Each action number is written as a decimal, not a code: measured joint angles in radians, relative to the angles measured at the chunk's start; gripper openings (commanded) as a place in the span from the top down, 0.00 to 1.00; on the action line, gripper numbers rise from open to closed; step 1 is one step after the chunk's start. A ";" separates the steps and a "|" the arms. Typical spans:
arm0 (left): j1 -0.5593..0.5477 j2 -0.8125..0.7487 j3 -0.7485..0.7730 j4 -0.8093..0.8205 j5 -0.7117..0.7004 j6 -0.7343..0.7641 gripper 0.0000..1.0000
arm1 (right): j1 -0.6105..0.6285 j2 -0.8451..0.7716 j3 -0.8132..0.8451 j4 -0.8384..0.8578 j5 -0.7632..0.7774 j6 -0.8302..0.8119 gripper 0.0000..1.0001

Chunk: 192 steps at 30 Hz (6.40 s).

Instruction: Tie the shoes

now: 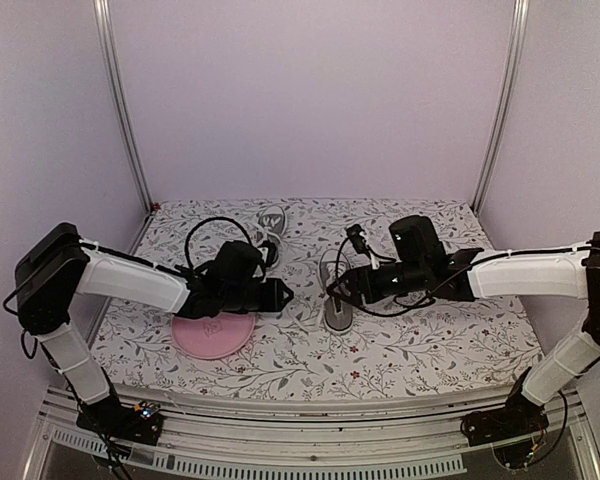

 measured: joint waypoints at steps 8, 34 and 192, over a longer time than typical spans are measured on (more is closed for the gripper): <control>0.009 -0.056 -0.028 0.063 0.079 0.120 0.42 | 0.062 0.084 0.106 -0.111 0.150 0.006 0.33; -0.096 0.241 0.069 0.098 0.195 0.410 0.87 | 0.028 -0.032 -0.047 -0.089 0.286 0.182 0.21; -0.124 0.124 -0.090 0.647 0.238 -0.517 1.00 | 0.176 -0.121 -0.345 0.423 0.127 0.021 0.25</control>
